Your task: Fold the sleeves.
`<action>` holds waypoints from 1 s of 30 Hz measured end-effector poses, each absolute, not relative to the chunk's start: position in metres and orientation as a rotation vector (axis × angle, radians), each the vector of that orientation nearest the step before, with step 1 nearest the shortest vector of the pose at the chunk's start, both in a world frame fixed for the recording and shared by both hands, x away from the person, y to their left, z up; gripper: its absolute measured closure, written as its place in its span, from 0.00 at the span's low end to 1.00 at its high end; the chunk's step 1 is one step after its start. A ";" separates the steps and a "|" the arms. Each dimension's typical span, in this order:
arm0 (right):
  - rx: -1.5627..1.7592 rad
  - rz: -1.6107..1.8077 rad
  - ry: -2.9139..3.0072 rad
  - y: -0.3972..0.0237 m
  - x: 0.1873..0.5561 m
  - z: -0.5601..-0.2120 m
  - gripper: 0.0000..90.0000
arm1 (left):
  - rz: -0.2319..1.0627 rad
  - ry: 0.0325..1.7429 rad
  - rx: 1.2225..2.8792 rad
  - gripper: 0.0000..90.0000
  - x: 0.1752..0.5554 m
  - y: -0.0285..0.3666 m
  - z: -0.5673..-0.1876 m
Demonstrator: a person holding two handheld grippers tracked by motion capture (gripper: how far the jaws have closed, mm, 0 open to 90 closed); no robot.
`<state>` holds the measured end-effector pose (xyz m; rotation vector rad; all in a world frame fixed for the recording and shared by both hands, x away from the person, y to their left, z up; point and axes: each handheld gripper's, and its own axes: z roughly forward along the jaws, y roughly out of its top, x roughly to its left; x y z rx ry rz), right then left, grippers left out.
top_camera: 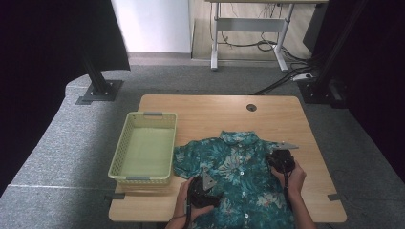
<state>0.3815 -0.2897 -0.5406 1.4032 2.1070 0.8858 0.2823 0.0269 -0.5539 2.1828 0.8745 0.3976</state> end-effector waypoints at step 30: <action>1.380 1.055 2.201 -0.301 0.340 -0.531 0.51 | 0.399 0.876 2.182 0.27 0.282 0.027 -0.554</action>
